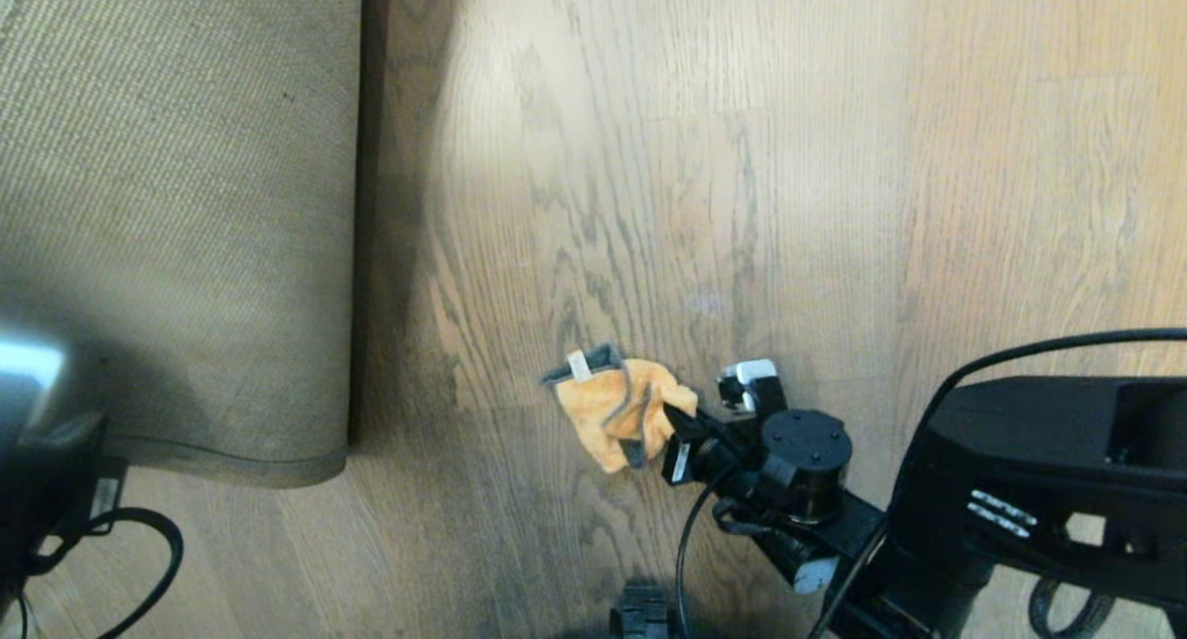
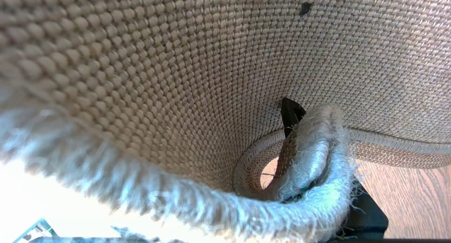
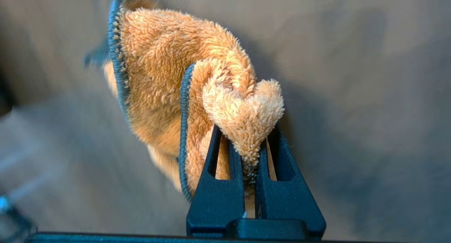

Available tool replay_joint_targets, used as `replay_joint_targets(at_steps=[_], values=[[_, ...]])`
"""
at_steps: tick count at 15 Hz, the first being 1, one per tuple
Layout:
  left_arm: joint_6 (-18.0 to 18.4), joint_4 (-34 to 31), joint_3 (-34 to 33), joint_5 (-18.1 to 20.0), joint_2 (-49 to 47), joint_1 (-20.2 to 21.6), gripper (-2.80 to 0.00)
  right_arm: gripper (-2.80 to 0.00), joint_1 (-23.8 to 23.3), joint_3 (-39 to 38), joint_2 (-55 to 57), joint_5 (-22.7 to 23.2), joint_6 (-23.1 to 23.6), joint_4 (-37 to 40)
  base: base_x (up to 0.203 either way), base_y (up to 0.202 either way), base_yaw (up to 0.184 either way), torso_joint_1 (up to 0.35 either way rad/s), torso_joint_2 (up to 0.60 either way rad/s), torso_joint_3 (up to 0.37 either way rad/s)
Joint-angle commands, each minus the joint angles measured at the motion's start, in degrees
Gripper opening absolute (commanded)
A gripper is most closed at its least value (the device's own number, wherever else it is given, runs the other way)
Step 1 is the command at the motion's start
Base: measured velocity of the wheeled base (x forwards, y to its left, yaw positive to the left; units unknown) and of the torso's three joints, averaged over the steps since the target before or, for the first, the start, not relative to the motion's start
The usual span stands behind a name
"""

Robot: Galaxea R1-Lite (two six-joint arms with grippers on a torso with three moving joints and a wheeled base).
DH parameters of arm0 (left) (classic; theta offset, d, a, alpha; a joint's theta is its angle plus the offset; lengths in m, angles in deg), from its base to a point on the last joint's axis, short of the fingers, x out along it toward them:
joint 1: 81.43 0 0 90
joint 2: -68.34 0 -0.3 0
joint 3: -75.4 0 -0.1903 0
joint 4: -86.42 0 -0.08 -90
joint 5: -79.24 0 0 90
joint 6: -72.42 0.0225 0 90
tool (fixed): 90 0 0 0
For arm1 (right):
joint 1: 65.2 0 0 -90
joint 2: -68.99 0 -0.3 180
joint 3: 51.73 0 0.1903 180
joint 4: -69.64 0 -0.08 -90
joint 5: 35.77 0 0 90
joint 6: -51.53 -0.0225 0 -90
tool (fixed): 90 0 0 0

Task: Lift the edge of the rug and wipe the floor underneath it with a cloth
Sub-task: Wipe the floor under the carpet with a rag

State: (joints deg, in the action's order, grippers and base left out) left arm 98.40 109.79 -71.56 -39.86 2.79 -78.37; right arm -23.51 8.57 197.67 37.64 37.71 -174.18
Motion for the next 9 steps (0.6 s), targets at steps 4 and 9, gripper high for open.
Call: replay_joint_targets(at_steps=[4, 9], values=[[0.2, 0.3, -0.1, -0.2, 0.0, 0.0, -2.8, -2.8, -5.2, 1.4, -7.4, 0.0, -4.3, -2.8, 0.0, 0.0, 0.0, 0.0, 0.0, 0.0], [0.2, 0.5, -0.1, -0.3, 0.2, 0.0, -2.8, -2.8, -9.9, 7.8, -8.7, 0.4, -5.5, -2.8, 0.0, 0.0, 0.0, 0.0, 0.0, 0.0]])
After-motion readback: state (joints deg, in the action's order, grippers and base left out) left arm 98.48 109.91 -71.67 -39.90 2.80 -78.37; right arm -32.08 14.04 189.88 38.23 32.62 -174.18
